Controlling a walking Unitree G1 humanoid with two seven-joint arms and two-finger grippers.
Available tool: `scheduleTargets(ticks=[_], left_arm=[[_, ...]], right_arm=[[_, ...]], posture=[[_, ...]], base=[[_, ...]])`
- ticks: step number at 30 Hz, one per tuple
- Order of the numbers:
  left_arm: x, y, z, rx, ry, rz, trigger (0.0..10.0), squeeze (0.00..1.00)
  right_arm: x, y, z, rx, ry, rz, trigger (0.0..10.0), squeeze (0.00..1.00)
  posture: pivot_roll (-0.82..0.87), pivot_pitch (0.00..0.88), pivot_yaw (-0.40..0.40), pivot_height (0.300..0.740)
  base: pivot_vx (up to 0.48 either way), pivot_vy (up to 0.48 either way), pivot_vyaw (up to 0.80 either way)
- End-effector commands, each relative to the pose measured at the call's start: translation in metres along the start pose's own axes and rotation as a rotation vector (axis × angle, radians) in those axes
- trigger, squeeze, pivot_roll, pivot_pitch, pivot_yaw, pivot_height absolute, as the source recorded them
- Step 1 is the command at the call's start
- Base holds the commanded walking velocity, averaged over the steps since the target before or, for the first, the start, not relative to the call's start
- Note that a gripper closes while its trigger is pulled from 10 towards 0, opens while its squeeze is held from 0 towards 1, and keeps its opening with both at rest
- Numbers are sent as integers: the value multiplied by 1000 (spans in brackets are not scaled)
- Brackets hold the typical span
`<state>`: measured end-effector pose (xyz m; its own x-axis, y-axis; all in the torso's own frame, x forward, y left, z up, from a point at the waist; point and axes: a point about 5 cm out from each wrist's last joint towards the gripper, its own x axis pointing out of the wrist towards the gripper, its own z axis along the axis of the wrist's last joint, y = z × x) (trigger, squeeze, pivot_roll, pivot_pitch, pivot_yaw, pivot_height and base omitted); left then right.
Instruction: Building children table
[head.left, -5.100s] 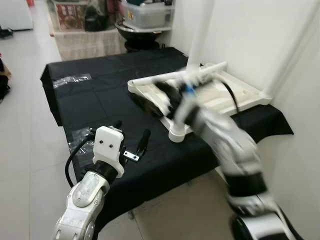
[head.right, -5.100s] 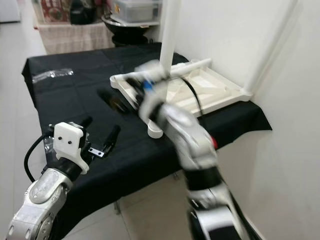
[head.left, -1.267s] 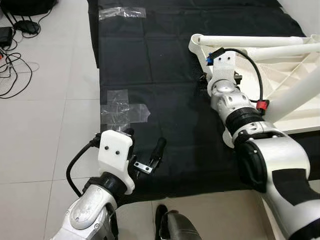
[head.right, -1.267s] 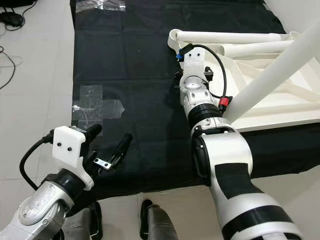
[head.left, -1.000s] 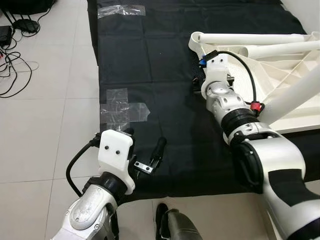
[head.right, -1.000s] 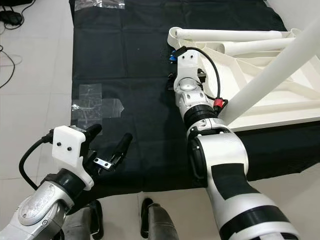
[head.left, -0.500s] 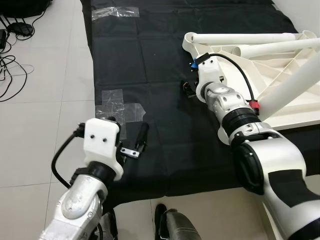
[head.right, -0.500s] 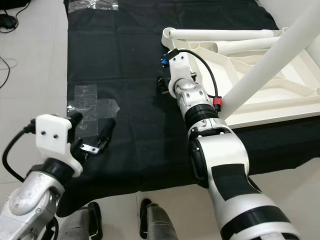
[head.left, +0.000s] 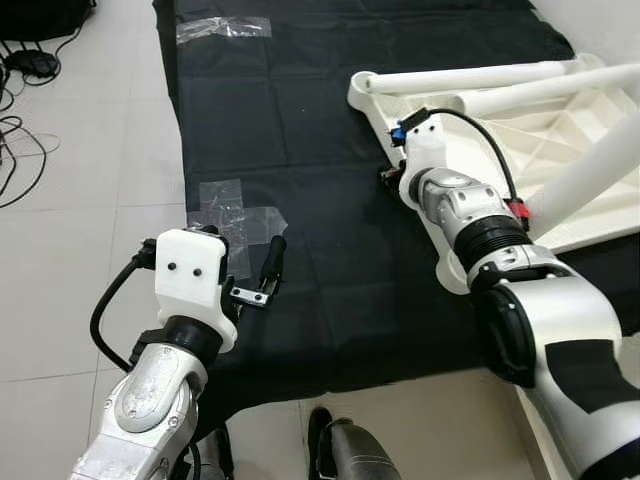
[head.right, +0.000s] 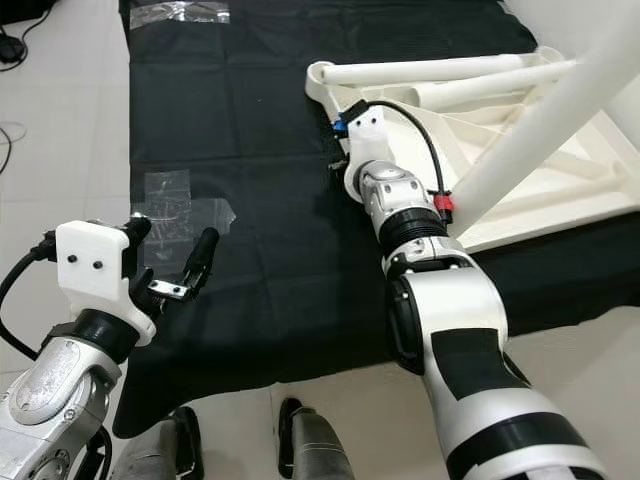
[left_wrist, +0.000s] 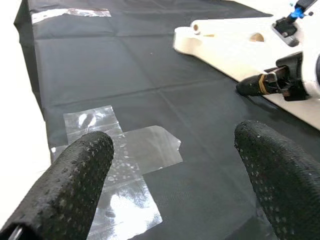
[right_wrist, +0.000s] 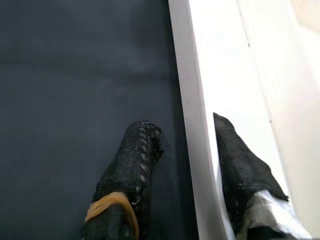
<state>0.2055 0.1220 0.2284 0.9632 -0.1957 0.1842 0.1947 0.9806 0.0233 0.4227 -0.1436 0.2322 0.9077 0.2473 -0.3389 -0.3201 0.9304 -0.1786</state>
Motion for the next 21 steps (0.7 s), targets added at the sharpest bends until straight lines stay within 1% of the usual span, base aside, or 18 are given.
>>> scheduleTargets(ticks=[1, 2, 3, 4, 5, 7, 8, 9, 10, 11, 13, 15, 16, 17, 18, 19, 20, 21], left_arm=[[0, 0, -2, 2, 13, -11, 10000, 0], [0, 0, -2, 2, 13, -11, 10000, 0], [3, 1, -2, 11, 9, -12, 10000, 0], [3, 1, -2, 11, 9, -12, 10000, 0], [6, 3, -1, 21, 4, -16, 10000, 0], [6, 3, -1, 21, 4, -16, 10000, 0], [9, 5, -1, 27, 1, -19, 10000, 0], [9, 5, -1, 27, 1, -19, 10000, 0], [11, 6, -1, 32, -2, -21, 10000, 0], [13, 7, -1, 35, -2, -22, 10000, 0], [13, 7, -1, 35, -2, -22, 10000, 0], [14, 8, -2, 38, -3, -27, 10000, 0], [14, 8, -2, 38, -3, -27, 10000, 0], [15, 8, -2, 42, -3, -30, 10000, 0], [15, 8, -2, 42, -3, -30, 10000, 0], [15, 9, -3, 46, -2, -33, 10000, 0], [15, 9, -3, 49, -1, -35, 10000, 0], [15, 9, -3, 49, -1, -35, 10000, 0]], right_arm=[[4, 20, -34, -120, 137, 219, 0, 0], [4, 20, -34, -120, 137, 219, 0, 0], [1, 20, -30, -154, 126, 328, 0, 0], [1, 20, -30, -154, 126, 328, 0, 0], [-4, 20, -30, -200, 121, 459, 0, 0], [-4, 20, -30, -200, 121, 459, 0, 0], [-10, 19, -34, -248, 122, 584, 0, 0], [-10, 19, -34, -248, 122, 584, 0, 0], [-18, 16, -41, -293, 134, 693, 0, 0], [-28, 12, -49, -312, 135, 784, 0, 0], [-28, 12, -49, -312, 135, 784, 0, 0], [-52, -2, -66, -327, 131, 938, 0, 0], [-52, -2, -66, -327, 131, 938, 0, 0], [-63, -12, -73, -333, 134, 977, 0, 0], [-63, -12, -73, -333, 134, 977, 0, 0], [-71, -22, -78, -340, 161, 1001, 0, 0], [-75, -28, -82, -343, 182, 1011, 0, 0], [-75, -28, -82, -343, 182, 1011, 0, 0]], posture=[[-3, 330, -170, 740], [-3, 330, -170, 740], [-10, 328, -165, 740], [-10, 328, -165, 740], [-12, 322, -164, 740], [-12, 322, -164, 740], [-12, 320, -160, 740], [-12, 320, -160, 740], [-14, 317, -157, 740], [-12, 314, -154, 740], [-12, 314, -154, 740], [-11, 311, -144, 740], [-11, 311, -144, 740], [-13, 307, -138, 740], [-13, 307, -138, 740], [-13, 306, -133, 740], [-14, 304, -132, 740], [-14, 304, -132, 740]], base=[[0, 0, 0], [0, 0, 0], [0, 0, 0], [0, 0, 0], [0, 0, 0], [0, 0, 0], [0, 0, 0], [0, 0, 0], [0, 0, 0], [0, 0, 0], [0, 0, 0], [0, 0, 0], [0, 0, 0], [0, 0, 0], [0, 0, 0], [0, 0, 0], [0, 0, 0], [0, 0, 0]])
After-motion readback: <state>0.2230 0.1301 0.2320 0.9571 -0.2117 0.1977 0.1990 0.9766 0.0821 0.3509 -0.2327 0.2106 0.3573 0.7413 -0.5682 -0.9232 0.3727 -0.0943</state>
